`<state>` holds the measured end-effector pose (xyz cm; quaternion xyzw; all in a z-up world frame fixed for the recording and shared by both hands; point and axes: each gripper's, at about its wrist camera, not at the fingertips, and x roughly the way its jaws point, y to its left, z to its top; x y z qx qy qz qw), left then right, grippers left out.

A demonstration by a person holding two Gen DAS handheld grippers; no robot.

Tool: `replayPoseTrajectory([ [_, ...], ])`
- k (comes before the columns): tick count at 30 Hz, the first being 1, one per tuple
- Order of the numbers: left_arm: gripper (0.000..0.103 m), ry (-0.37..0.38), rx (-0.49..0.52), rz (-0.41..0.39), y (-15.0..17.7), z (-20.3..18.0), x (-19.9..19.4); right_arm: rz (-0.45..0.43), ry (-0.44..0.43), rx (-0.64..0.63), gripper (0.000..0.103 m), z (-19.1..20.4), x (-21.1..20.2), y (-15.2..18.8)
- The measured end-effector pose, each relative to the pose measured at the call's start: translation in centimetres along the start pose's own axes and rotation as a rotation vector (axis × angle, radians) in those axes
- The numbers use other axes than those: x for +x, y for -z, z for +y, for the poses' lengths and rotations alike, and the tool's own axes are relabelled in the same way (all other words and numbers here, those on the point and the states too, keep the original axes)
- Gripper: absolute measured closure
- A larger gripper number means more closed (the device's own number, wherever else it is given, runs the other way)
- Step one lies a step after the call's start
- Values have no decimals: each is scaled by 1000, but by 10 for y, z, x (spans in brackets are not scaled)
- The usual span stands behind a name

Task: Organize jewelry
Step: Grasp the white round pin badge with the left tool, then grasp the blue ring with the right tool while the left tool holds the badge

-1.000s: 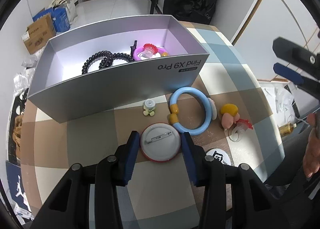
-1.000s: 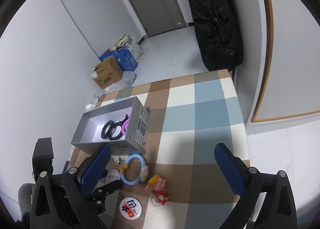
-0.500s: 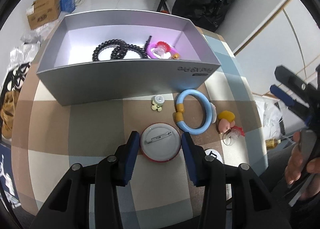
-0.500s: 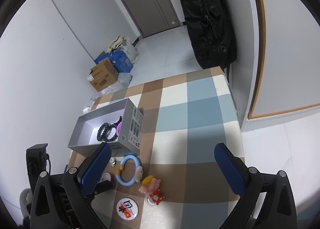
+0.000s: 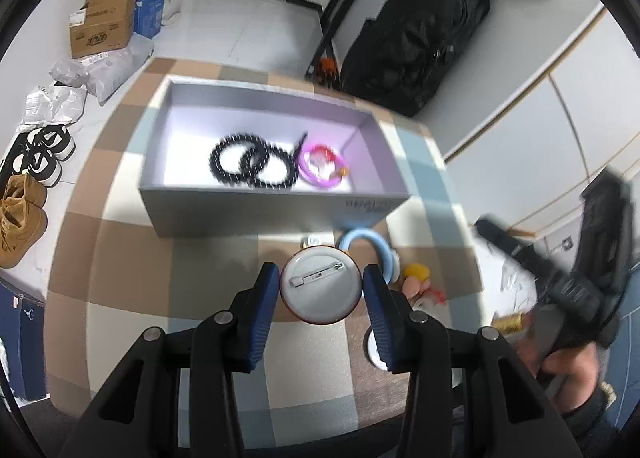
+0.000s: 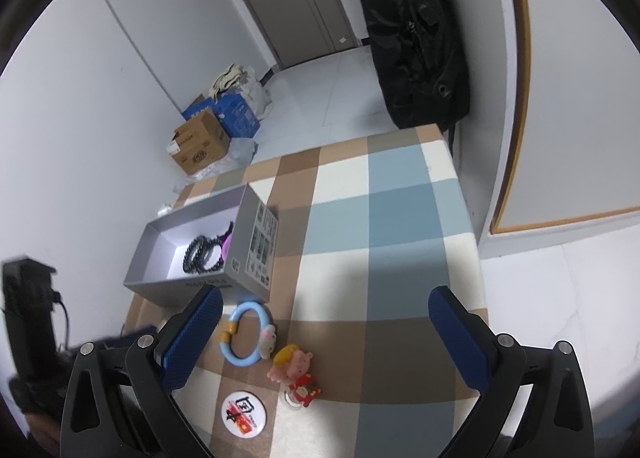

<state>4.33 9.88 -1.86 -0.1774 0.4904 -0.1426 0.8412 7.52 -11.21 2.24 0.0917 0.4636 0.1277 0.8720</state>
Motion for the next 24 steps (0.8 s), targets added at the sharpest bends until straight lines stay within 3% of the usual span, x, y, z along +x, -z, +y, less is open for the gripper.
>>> replayPoseTrajectory([
  [7,66,27,-61,-62,-8,8,-11,82,-35,-147,1,34,21,13],
  [15,66,38,-103,-97,-12,21,-17,144,-46,-296,14,68,43,26],
  [24,66,48,-114,-109,-16,31,-22,185,-5,-433,19,96,64,38],
])
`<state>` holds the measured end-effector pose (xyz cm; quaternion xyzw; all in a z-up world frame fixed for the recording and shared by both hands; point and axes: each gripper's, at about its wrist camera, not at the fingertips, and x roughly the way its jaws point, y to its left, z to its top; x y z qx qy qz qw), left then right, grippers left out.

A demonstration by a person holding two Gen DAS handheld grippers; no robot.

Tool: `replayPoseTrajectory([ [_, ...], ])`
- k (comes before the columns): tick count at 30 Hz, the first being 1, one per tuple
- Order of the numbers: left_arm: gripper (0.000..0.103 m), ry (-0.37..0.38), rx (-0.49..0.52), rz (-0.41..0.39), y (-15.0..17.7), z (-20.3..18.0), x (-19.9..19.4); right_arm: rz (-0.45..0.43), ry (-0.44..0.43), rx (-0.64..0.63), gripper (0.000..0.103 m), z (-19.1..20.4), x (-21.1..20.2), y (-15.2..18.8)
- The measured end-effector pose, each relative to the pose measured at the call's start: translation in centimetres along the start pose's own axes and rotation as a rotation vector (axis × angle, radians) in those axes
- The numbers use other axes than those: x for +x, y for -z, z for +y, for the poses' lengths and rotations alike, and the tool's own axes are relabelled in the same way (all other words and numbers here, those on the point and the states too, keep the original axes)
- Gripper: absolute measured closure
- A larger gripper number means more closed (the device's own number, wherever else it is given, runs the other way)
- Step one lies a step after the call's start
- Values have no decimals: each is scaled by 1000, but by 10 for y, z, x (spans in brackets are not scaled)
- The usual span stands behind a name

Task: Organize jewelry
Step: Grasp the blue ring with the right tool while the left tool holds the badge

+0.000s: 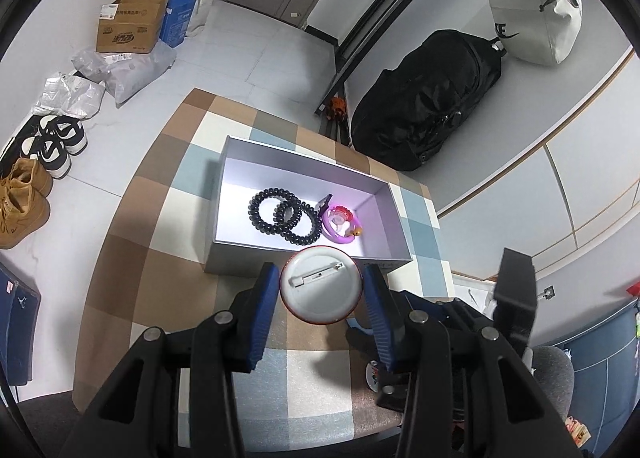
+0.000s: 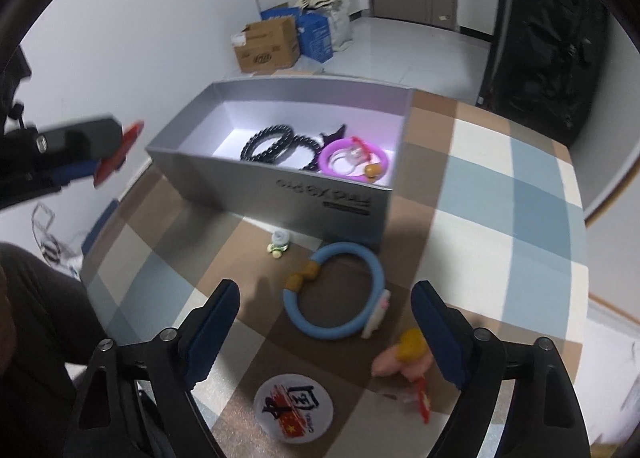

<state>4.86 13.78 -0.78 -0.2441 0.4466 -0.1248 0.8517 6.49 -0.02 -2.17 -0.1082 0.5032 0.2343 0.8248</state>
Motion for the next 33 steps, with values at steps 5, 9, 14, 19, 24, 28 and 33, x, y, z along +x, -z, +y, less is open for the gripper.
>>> replayPoseTrajectory([
  [5,66,4,-18,8,-1,5,0,27,30,-35,19,5,11,-1],
  [9,66,8,-32,5,-3,9,-2,53,49,-48,27,6,18,-2],
  [14,66,11,-30,5,-3,8,-2,56,72,-81,28,9,21,-1],
  [19,66,9,-31,5,-3,8,-2,53,61,-81,41,7,19,-2],
  [24,66,8,-35,5,-3,9,-3,51,61,-89,42,4,20,0],
  [28,66,7,-30,3,-3,8,-3,42,60,-90,42,10,17,0],
  [33,66,-1,-28,-12,-6,7,-5,6,28,-77,42,10,3,-2],
])
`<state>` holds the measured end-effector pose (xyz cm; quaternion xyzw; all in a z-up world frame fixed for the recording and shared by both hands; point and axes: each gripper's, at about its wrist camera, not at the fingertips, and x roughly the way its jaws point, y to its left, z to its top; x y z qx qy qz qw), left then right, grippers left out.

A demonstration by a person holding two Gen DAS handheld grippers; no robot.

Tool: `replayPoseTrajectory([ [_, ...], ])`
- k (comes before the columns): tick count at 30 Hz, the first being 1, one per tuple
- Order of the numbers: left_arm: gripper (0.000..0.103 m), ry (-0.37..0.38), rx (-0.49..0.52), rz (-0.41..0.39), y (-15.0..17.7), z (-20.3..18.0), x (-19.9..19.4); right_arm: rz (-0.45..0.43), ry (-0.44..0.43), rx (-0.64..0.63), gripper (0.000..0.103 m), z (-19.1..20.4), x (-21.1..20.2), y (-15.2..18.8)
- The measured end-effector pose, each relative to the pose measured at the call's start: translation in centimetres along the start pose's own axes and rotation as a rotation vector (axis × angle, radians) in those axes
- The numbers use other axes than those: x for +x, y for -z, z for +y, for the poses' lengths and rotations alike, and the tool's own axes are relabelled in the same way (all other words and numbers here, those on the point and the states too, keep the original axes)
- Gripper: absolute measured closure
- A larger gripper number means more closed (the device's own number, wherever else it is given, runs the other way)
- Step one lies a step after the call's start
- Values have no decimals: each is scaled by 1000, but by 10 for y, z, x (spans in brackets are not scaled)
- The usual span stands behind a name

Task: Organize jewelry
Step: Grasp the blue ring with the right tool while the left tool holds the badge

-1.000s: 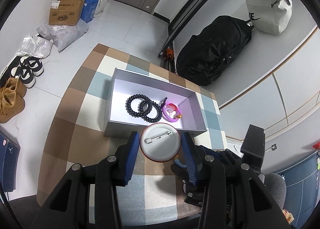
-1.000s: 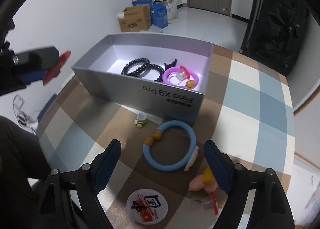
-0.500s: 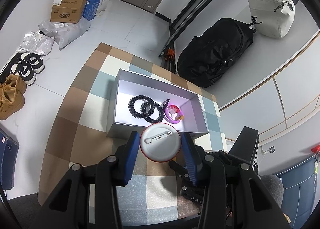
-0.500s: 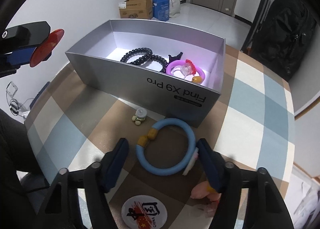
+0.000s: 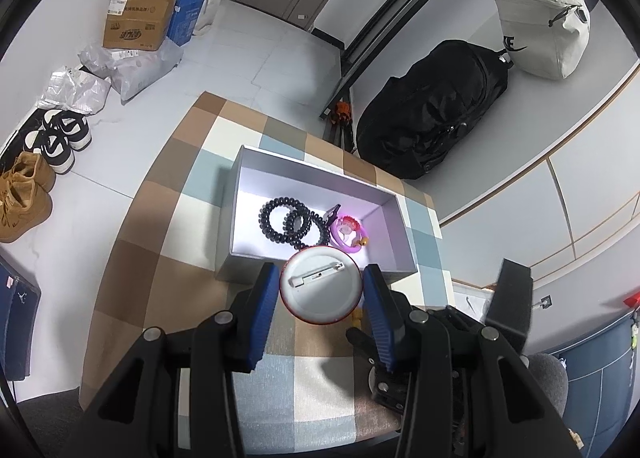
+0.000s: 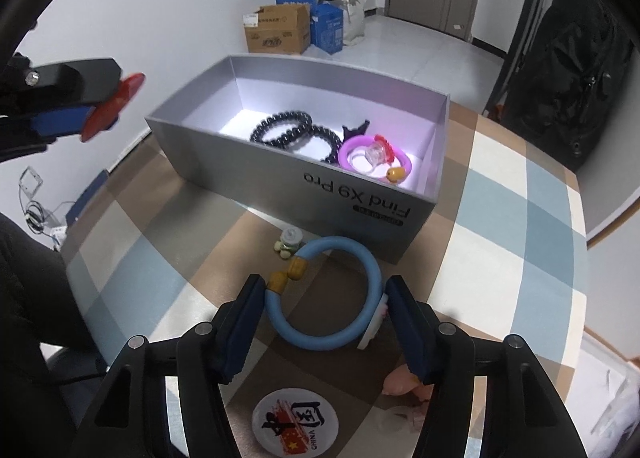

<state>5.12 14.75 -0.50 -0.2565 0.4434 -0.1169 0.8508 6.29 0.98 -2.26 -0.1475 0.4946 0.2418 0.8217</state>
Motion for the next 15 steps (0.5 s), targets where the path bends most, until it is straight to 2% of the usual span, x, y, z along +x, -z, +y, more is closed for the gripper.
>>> replayPoseTrajectory([
  [6,66,-25,1,-18,2,1,1,-65,-73,47,42,-5,-19,-2],
  [10,66,-41,-6,-35,2,1,0,-134,-141,80,42,-7,-41,-4],
  [15,66,-61,12,-68,-1,-5,-3,-206,-186,112,42,-7,-61,-8],
])
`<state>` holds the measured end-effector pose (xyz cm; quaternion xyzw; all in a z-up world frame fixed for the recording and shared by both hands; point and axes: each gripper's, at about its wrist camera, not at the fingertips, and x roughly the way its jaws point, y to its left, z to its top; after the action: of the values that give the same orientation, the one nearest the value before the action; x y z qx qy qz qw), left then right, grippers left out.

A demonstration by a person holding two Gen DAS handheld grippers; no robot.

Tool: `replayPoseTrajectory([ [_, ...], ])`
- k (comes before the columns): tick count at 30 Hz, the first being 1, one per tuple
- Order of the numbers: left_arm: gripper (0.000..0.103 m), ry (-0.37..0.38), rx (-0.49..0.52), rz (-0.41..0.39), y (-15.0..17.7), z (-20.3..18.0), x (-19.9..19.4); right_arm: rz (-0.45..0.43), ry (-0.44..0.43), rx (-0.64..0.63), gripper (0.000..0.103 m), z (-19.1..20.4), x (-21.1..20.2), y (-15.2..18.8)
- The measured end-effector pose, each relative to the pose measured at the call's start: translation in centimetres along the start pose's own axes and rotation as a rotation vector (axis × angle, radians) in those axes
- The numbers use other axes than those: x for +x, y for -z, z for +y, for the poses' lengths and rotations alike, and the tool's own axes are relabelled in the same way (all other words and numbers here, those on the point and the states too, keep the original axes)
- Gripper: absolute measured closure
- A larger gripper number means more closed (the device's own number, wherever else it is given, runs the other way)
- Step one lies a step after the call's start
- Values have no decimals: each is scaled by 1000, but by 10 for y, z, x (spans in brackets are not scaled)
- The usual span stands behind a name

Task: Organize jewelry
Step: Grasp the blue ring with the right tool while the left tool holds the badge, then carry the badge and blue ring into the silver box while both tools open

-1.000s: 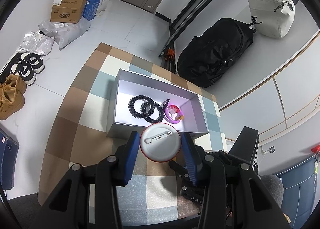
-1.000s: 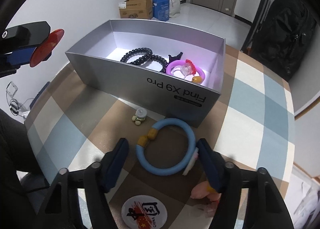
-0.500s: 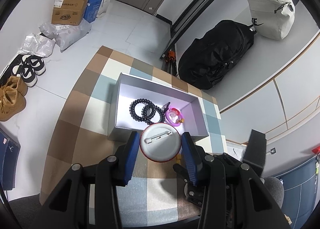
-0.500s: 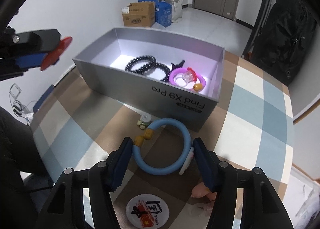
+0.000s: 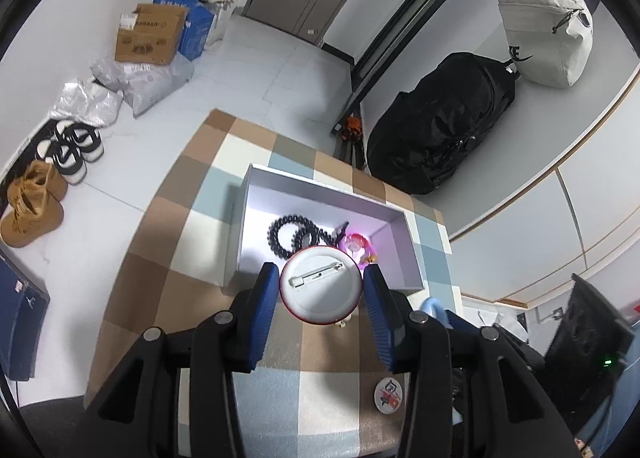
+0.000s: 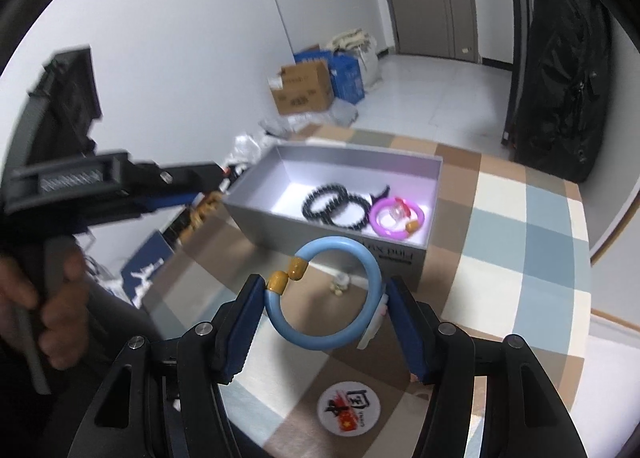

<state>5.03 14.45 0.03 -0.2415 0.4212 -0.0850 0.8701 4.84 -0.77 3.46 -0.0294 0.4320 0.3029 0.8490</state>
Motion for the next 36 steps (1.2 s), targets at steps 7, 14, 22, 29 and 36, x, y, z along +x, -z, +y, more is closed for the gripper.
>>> replayPoseTrajectory([
  [7,65,-16,14,-9,-8,-5,7,-72,8,5,42,2,-14,-17],
  [14,65,-31,23,-17,-19,-11,15,-122,-5,38,42,-4,-9,-42],
  [22,65,-27,5,25,-28,-7,33,-100,-25,98,42,-19,17,-64],
  [29,66,-54,-3,52,-33,-4,48,-62,-33,147,42,-34,39,-70],
  [36,66,-45,-13,92,-39,-4,62,-24,-42,161,42,-45,56,-74],
])
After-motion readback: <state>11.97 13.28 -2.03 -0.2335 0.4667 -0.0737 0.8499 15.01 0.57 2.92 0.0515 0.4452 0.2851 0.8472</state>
